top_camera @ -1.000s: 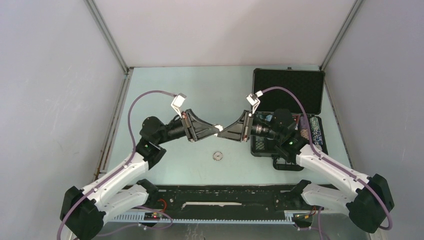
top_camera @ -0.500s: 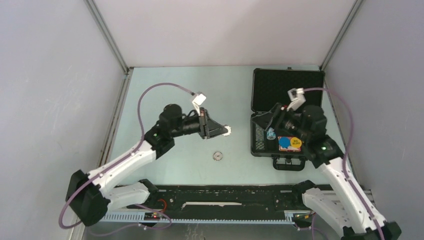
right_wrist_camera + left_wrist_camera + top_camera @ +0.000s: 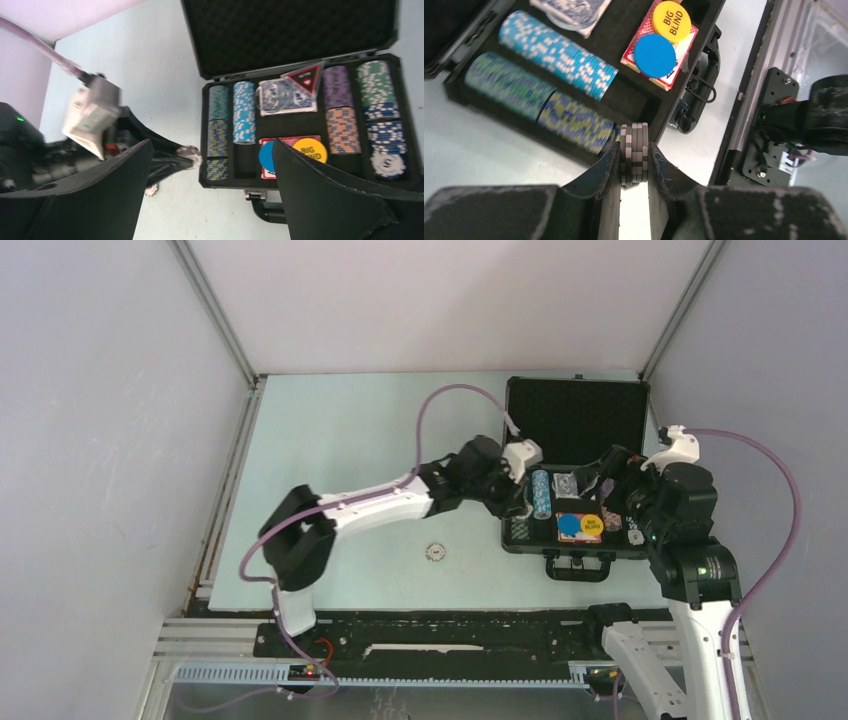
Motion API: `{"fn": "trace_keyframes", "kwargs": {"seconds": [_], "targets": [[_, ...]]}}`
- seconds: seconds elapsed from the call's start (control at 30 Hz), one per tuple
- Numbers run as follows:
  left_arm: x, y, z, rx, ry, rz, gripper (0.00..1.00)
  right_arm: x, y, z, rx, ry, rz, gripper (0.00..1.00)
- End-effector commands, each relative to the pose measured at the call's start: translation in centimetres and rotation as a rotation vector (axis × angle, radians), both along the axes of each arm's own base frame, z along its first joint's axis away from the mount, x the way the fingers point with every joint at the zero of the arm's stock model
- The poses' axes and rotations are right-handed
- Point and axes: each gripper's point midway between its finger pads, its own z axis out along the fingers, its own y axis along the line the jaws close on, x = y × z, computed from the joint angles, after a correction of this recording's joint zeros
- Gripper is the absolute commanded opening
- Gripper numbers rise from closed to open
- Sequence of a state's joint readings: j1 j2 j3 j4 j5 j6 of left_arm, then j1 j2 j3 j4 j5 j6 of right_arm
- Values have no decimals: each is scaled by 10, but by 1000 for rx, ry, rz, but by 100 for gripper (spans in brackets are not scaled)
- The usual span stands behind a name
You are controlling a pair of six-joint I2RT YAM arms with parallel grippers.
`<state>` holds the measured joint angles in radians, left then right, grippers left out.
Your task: Pack up texas hold em set
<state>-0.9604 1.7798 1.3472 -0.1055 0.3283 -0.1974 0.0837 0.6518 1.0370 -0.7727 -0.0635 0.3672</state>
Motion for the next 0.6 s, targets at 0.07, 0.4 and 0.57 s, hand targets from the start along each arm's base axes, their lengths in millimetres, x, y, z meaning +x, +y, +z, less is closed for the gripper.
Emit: {"fn": "trace_keyframes", "kwargs": {"seconds": [0.07,0.4,0.57], "targets": [[1,-58,6,13,-134,-113,0,-8,-27,13,-60,-20,-96,100],[10,-81,-28,113,-221,-194,2,-16,-33,39,-54,-126,-124,100],[21,-85,-39,140,-274,-190,6,-15,-30,42,-55,-133,-106,100]]}}
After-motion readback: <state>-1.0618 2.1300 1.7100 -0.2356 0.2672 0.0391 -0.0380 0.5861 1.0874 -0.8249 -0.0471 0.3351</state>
